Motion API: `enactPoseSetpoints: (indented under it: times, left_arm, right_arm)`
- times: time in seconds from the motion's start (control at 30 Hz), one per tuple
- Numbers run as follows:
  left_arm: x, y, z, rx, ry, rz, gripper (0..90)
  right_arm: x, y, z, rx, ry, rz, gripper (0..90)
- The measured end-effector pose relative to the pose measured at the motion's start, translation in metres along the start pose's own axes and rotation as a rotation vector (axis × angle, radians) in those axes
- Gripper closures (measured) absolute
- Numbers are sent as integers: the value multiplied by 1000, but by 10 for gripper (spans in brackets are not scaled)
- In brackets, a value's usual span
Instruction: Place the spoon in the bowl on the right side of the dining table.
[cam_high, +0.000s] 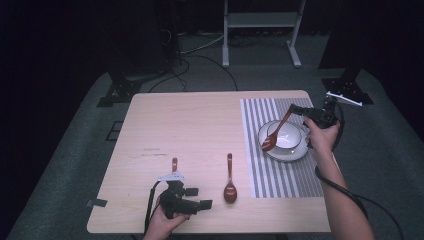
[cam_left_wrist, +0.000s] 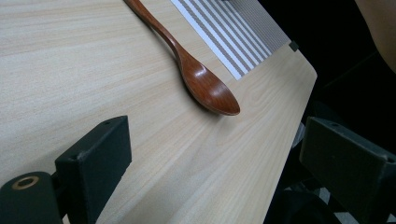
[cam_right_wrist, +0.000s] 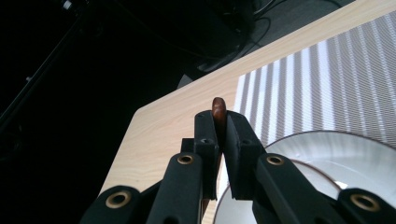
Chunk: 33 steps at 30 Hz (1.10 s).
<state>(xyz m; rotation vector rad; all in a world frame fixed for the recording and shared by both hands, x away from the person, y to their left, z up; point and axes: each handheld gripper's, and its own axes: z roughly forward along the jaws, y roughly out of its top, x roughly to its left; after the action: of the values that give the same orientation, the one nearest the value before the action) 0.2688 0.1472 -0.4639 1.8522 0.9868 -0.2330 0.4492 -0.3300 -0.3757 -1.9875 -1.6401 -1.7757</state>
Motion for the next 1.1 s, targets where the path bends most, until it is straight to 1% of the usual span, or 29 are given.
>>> enactPoseSetpoints:
  times: [0.23,0.47,0.7,0.9,0.93,1.1]
  left_arm:
    - [0,0,0,-1,-1,0,79]
    - [0,0,-1,-7,3,3,79]
    - [-1,0,1,0,1,4,79]
    - [-2,0,1,0,1,6,79]
    - [-2,0,1,1,1,7,79]
    - [-2,-1,1,2,1,8,79]
  right_arm:
    - [-9,6,-8,-41,-14,28,837]
    - [-14,12,-15,-74,-36,40,837]
    - [-22,14,-21,-91,-53,53,837]
    - [-29,14,-24,-104,-63,78,837]
    - [-31,14,-24,-108,-65,74,836]
    - [-38,14,-27,-123,-73,90,836]
